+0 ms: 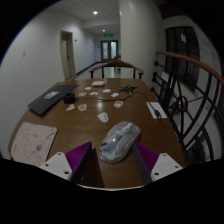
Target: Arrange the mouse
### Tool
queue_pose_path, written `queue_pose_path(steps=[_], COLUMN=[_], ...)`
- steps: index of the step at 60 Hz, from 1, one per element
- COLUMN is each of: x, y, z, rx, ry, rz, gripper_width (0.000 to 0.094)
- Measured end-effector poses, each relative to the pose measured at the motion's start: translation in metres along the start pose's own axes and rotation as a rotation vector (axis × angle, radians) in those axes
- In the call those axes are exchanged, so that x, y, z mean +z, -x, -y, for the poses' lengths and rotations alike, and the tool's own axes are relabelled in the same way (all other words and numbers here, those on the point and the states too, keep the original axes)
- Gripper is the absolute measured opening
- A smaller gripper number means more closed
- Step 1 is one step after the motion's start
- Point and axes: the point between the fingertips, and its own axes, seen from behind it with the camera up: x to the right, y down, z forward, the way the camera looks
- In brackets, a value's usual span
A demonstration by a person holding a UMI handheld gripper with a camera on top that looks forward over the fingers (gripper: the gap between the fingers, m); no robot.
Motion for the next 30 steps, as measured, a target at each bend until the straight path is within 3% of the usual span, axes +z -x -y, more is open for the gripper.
queue_pose_path(steps=[10, 13, 16, 18, 23, 30], x=[0.031, 0.039, 0.043, 0.042, 0.043, 0.014], y=[-0.012, -0.018, -0.023, -0.024, -0.023, -0.017], z=[0.024, 0.029, 0.031, 0.032, 0.033, 0.043], rx=[0.04, 0.061, 0.097, 0.102, 0.121, 0.135], ry=[0.023, 0.011, 0.003, 0.005, 0.002, -0.027], rz=[-0.064, -0.094, -0.12, -0.125, -0.098, -0.096], gripper_width=[0.08, 0.0724, 0.0582, 0.0566, 0.0422, 0.0383])
